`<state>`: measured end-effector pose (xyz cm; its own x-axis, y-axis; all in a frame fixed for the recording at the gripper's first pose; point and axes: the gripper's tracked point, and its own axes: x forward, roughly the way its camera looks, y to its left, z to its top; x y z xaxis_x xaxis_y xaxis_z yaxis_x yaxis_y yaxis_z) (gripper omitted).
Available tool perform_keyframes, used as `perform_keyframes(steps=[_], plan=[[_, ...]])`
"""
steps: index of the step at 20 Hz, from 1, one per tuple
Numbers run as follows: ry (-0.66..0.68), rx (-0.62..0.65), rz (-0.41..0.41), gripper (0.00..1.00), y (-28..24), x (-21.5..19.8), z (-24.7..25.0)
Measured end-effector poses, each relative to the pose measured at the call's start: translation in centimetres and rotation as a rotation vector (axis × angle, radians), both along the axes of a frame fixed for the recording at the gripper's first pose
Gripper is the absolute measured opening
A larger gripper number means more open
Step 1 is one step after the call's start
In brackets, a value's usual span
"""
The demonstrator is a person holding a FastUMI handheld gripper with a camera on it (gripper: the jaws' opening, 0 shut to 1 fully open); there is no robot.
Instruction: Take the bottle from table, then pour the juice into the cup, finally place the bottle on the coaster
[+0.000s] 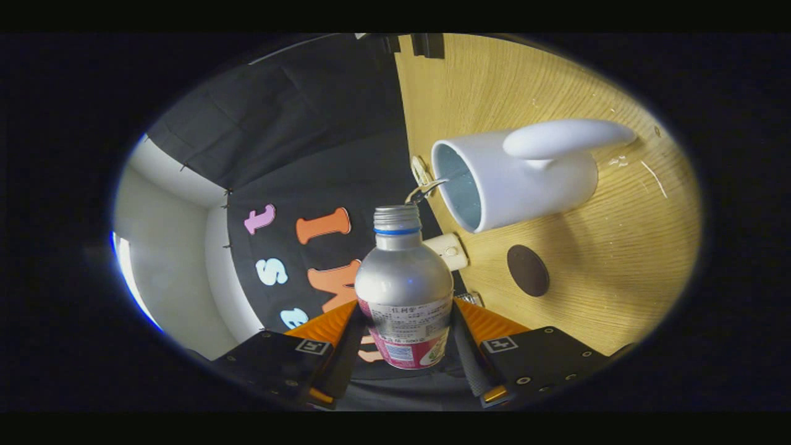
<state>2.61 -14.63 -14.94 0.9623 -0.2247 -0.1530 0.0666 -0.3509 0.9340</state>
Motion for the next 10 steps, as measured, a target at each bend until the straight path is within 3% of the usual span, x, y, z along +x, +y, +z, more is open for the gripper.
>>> perform_keyframes(steps=[10], plan=[[-0.012,0.047,-0.006,0.74,-0.11,0.09,0.16]])
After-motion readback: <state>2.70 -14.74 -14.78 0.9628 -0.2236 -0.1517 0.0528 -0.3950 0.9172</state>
